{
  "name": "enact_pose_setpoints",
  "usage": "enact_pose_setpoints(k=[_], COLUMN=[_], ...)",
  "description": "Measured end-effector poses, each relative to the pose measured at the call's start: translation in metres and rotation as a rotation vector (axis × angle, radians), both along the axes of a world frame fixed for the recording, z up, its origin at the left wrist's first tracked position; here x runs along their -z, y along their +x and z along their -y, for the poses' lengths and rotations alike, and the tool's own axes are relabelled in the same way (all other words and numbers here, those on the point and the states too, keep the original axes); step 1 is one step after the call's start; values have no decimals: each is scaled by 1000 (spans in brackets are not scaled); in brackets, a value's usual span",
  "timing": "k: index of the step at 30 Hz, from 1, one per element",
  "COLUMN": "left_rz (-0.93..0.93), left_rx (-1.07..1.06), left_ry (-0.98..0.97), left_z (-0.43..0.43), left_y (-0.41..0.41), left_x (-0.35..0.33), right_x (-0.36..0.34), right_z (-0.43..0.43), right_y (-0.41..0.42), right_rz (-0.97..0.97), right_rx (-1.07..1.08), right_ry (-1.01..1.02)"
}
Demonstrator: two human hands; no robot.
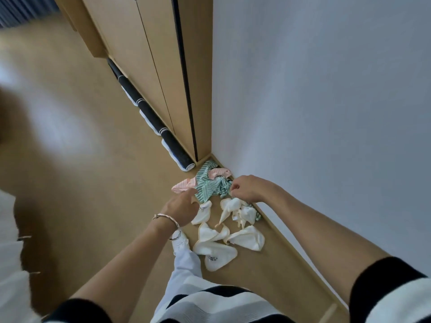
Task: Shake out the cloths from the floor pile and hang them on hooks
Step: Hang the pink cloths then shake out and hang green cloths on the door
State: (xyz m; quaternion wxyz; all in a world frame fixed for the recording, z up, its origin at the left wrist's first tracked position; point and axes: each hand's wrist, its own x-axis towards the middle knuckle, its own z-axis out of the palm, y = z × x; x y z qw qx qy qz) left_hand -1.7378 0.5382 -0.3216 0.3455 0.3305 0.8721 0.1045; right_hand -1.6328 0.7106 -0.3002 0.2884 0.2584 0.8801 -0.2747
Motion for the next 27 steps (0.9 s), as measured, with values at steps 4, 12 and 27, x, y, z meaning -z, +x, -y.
enact_pose_setpoints(k=[4,12,27], left_rz=[42,82,144], left_rx=[52,84,151], left_ry=[-34,-139,-166], left_z=[-14,-37,-68], left_y=[-82,-187,-200], left_x=[15,109,455], right_x=[17,118,479], right_z=[-3,-1,-23], right_y=[-75,-180,-214], right_rz=[80,169,243], right_rx=[34,52,130], right_ry=[-31,-188,-271])
